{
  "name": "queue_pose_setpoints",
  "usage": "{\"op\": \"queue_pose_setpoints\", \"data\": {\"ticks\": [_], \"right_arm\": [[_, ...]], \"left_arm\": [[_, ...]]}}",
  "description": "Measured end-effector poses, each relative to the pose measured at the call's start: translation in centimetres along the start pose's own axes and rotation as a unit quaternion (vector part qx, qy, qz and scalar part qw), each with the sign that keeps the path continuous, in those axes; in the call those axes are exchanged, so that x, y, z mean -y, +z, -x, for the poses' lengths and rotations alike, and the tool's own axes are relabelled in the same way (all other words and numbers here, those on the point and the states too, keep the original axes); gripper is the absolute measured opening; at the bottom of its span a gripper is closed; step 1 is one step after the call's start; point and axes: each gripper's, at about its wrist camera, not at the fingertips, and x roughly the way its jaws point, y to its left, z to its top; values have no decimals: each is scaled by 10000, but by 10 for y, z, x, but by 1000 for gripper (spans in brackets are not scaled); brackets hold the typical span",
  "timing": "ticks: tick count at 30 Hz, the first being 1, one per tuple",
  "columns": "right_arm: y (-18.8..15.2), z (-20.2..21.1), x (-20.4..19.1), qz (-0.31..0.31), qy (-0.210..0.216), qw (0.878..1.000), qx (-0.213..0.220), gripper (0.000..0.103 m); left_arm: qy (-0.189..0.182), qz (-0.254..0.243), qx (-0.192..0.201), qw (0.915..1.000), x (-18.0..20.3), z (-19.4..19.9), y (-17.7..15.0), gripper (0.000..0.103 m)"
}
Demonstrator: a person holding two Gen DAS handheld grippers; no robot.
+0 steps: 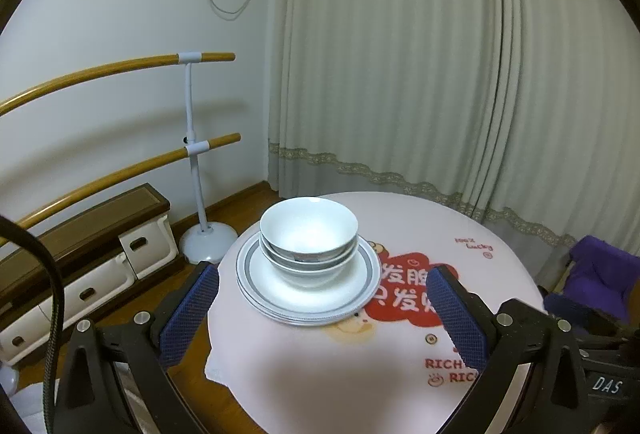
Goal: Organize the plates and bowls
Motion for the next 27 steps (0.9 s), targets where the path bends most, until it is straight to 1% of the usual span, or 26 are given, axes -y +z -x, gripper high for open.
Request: {"op": "queue_pose_setpoints", "data": {"ticks": [3,5,8,11,15,19,23,27], "right_arm": [[-7,17,1,125,-167,9994,263,103],[-12,25,2,131,-204,9990,368,103],[-20,36,5,105,-184,9987,453,103],[-27,46,5,128,-200,9984,506,103],[-35,58,4,193,-258,9976,608,103],[-43,72,0,299,-357,9960,768,103],[-50,85,-2,371,-445,9938,945,103],[-56,98,-5,428,-505,9924,1039,103]], "left_arm": [[6,-54,138,9999,5,17,-8,102],[28,-110,212,9997,9,27,-12,102],[38,-155,273,9995,13,40,-24,102],[-78,-130,281,9995,15,53,-37,102],[-55,-208,436,9988,14,67,-44,102],[-167,-313,619,9975,17,84,-55,102],[-209,-340,684,9969,15,95,-58,102],[-200,-417,803,9957,16,117,-66,102]]}}
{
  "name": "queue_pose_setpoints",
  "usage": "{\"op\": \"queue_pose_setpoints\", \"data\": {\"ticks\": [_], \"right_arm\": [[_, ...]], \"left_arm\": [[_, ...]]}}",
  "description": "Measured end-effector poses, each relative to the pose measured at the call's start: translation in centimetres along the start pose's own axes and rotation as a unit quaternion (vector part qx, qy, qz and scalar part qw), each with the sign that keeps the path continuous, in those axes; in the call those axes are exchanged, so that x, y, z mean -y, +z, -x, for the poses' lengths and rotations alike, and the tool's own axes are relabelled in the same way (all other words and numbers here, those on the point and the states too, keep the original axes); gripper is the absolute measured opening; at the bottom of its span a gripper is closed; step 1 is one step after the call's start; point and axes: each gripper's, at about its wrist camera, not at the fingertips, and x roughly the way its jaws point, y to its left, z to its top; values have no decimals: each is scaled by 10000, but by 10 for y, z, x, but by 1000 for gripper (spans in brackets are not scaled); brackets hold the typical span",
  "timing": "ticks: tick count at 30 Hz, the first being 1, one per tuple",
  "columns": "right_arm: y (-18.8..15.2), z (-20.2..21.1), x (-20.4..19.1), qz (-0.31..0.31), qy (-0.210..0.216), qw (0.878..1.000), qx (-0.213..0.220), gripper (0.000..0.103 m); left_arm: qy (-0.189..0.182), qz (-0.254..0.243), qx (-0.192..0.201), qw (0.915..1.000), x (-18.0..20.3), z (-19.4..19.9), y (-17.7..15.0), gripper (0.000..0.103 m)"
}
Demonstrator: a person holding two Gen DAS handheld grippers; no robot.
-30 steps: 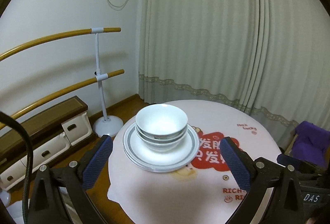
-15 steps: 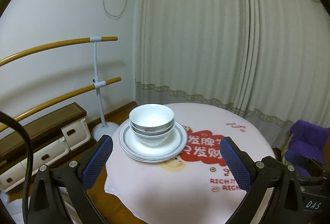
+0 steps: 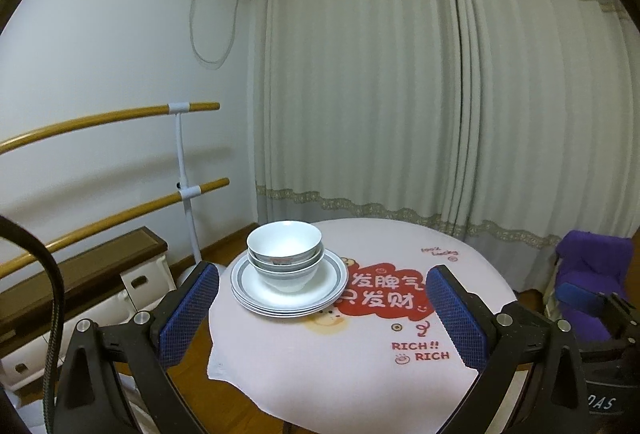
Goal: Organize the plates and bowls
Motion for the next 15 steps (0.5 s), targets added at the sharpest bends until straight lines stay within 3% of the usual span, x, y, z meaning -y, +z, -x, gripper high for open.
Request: {"op": "queue_pose_setpoints", "data": {"ticks": [15], "right_arm": [[-7,63,-3,100,-142,9991,398,103]], "left_arm": [[-187,-44,240,9995,5,76,-6,102]]}}
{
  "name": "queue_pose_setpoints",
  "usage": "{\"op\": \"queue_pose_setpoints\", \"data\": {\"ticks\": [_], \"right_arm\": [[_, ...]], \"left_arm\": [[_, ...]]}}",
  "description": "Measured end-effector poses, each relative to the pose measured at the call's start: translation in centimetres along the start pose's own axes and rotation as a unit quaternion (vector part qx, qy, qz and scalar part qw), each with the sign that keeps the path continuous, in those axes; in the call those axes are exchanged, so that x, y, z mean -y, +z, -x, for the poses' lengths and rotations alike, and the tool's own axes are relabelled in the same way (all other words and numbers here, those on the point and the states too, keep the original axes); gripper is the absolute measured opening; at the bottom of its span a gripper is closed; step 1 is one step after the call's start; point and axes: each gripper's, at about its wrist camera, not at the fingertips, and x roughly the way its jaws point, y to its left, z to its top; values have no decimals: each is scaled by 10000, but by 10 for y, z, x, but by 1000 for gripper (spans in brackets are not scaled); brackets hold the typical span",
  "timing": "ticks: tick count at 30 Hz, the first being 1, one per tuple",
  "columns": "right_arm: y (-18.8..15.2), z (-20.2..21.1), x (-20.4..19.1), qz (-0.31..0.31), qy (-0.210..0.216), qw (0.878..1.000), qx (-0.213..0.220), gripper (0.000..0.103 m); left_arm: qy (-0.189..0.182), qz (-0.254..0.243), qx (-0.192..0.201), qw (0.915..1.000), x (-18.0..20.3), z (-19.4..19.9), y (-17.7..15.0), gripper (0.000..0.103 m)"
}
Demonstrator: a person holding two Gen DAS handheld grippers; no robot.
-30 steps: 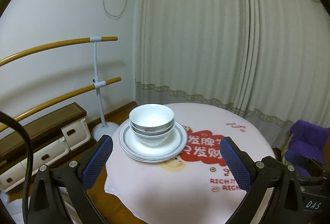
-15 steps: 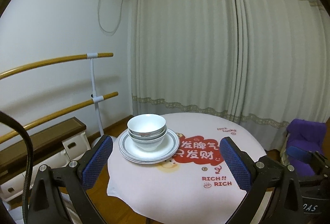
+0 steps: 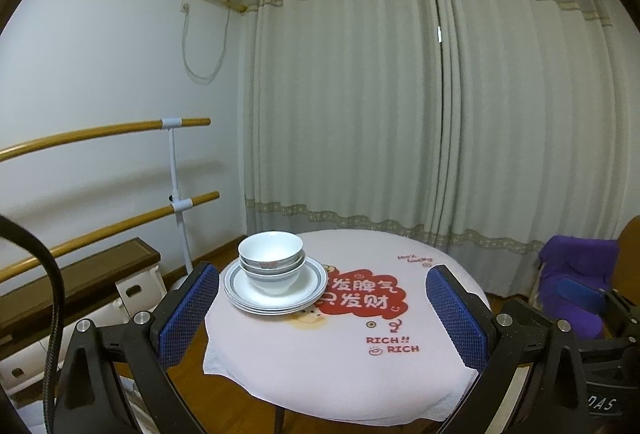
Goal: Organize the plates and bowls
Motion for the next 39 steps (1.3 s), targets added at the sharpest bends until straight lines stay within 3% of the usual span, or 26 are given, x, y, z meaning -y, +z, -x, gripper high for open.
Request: {"op": "queue_pose_setpoints", "data": {"ticks": [17,29,39], "right_arm": [[9,44,15,82,28,9997,246,103],[31,59,35,162,25,9991,389,103],[36,66,42,136,80,9989,440,103]], "left_arm": [[95,-73,247,9996,30,39,-2,102],[122,-102,368,9992,63,41,12,102],[175,-166,435,9988,76,33,6,102]]}}
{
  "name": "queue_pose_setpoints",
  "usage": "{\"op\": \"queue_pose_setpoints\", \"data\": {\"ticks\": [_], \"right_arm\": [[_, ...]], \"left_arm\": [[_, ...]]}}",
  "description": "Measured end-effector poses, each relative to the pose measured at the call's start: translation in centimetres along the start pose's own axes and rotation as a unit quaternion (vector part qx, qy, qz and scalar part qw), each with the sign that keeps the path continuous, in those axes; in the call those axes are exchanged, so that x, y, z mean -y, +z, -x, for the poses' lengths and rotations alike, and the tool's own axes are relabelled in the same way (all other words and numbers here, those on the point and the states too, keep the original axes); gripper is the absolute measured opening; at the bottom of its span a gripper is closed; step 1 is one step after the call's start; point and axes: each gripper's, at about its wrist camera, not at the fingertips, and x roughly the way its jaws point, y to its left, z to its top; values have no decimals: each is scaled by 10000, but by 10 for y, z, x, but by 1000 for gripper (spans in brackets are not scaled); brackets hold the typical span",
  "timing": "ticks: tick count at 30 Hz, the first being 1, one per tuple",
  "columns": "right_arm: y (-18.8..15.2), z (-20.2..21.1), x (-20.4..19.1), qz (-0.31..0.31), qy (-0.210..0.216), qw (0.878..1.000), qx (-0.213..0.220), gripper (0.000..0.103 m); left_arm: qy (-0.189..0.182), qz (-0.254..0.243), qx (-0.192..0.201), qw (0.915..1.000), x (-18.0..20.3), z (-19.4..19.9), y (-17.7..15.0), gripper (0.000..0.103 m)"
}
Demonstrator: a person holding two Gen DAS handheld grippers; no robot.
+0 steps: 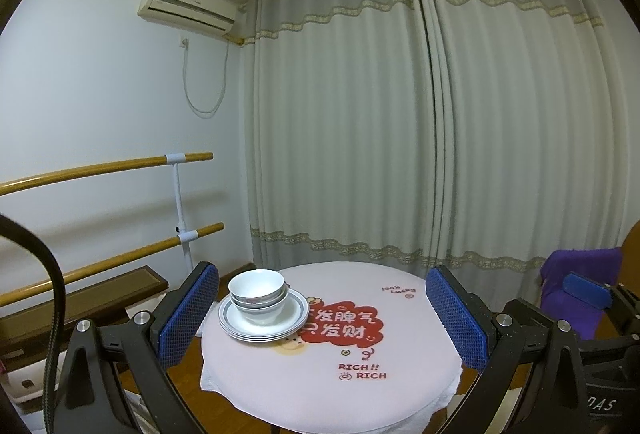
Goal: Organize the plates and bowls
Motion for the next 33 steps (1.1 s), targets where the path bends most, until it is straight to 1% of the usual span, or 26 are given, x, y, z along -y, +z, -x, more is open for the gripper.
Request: {"op": "queue_pose_setpoints", "data": {"ticks": [20,33], "right_arm": [[2,-4,2,-12,-10,10000,-14,103],[-2,-5,1,-48,4,10000,-59,103]], "left_arm": [[-13,41,10,10000,-3,-9,-6,102],[20,24,21,10000,-7,-4,-11,102]]}}
